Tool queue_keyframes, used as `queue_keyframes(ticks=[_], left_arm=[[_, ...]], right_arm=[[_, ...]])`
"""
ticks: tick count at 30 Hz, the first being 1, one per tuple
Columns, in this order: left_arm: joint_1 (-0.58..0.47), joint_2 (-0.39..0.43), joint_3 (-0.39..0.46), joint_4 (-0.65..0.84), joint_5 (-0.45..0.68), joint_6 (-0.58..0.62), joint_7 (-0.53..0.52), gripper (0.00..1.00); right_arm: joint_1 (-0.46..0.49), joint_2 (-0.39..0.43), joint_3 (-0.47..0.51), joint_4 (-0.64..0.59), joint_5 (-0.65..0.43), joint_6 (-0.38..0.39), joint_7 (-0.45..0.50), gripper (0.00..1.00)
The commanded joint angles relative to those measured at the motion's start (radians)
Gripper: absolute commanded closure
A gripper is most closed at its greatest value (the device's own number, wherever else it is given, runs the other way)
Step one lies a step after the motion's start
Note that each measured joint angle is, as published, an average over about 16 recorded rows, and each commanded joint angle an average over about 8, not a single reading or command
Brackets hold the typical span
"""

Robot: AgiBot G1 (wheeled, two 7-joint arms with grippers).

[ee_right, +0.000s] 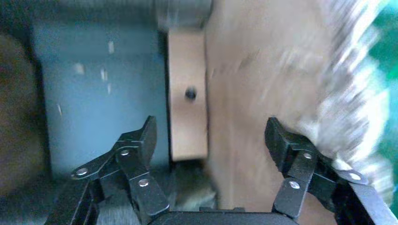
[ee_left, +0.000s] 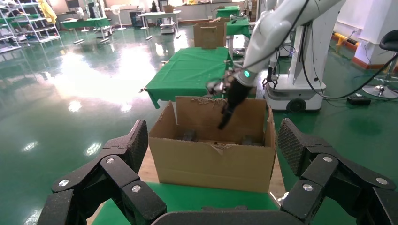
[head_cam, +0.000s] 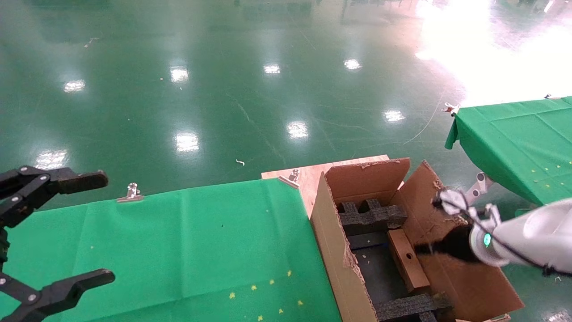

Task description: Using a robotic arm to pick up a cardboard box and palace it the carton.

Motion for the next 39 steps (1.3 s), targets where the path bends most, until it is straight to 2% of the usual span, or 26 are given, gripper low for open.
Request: queue_keyframes(ticks=[1, 7, 10, 13, 18, 23, 27, 32, 39], left_arm=[[0.0, 0.0, 0.0, 0.0, 0.0, 0.0, 0.0, 0.0], [0.0, 0.0, 0.0, 0.0, 0.0, 0.0, 0.0, 0.0], [0.0, 0.0, 0.0, 0.0, 0.0, 0.0, 0.0, 0.0], [0.0, 0.0, 0.0, 0.0, 0.0, 0.0, 0.0, 0.0], [0.0, 0.0, 0.0, 0.0, 0.0, 0.0, 0.0, 0.0], [0.0, 0.0, 0.0, 0.0, 0.0, 0.0, 0.0, 0.0], [0.0, 0.0, 0.0, 0.0, 0.0, 0.0, 0.0, 0.0], [0.0, 0.0, 0.0, 0.0, -0.001, -0.001, 0.0, 0.0], [0.0, 0.0, 0.0, 0.0, -0.001, -0.001, 0.0, 0.0]], right_arm=[[0.023, 0.007, 0.01, 0.003, -0.006, -0.004, -0.003, 0.0], [0.128, 0.012, 0.068, 0.017, 0.086, 0.047, -0.105, 0.0], [0.175, 0.012, 0.105, 0.023, 0.211, 0.081, -0.183, 0.0], [0.218, 0.014, 0.151, 0.025, 0.384, 0.084, -0.275, 0.0], [0.275, 0.031, 0.245, 0.024, 0.708, -0.017, -0.452, 0.0], [0.307, 0.06, 0.326, 0.02, 0.932, -0.124, -0.583, 0.0], [0.311, 0.066, 0.343, 0.02, 0.978, -0.146, -0.597, 0.0], [0.287, 0.06, 0.361, 0.018, 0.967, -0.152, -0.612, 0.0], [0.182, 0.039, 0.502, 0.01, 1.008, -0.227, -0.758, 0.0]])
